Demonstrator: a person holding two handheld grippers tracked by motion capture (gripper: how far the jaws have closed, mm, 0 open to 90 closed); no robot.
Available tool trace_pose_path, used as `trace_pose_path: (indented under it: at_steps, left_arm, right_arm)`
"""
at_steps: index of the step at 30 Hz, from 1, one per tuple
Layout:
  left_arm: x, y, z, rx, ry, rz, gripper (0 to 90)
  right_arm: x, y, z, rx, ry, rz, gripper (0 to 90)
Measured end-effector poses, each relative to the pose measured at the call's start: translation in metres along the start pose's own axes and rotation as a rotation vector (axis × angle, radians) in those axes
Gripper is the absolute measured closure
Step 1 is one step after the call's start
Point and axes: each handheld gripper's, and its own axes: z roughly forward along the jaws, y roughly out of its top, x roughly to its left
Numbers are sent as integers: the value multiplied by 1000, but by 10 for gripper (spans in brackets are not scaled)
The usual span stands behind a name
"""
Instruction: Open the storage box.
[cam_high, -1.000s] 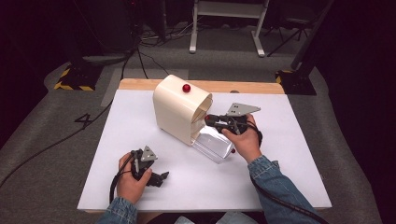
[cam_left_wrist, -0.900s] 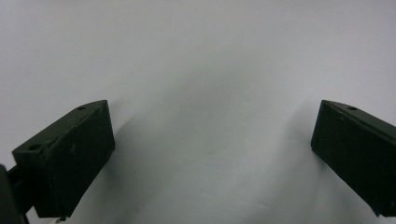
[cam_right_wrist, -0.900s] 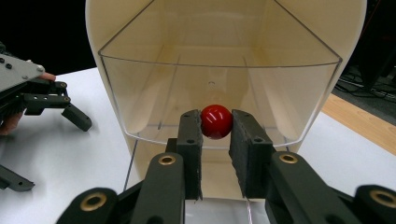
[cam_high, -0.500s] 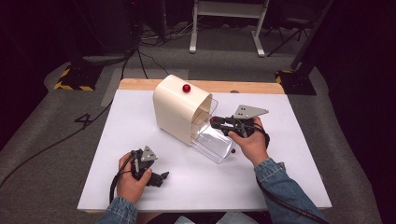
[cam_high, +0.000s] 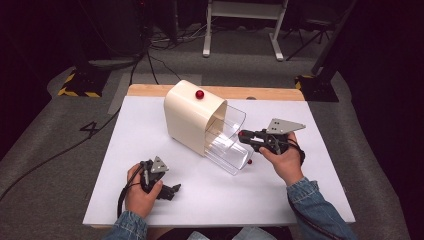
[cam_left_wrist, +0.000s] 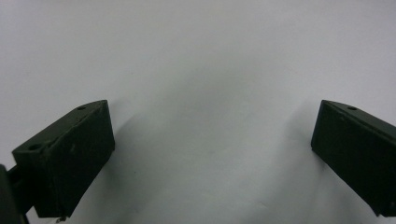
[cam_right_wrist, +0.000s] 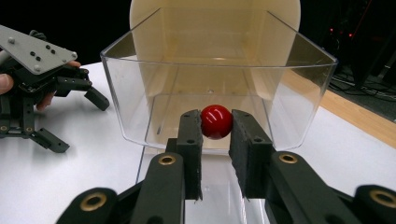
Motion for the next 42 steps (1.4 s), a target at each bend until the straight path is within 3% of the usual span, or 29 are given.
trace_pose_path:
  at_steps: [20,27,42]
  left_arm:
    - [0,0,0,1,0,-1,0]
    - [0,0,0,0,0,-1,0]
    - [0,0,0,0,0,0,0]
  right_arm:
    - [0,-17,-13,18,-8,19,740]
    - [-2,-19,-13,28,-3,36,617]
    - [-6,-31,-32,41,-33,45,548]
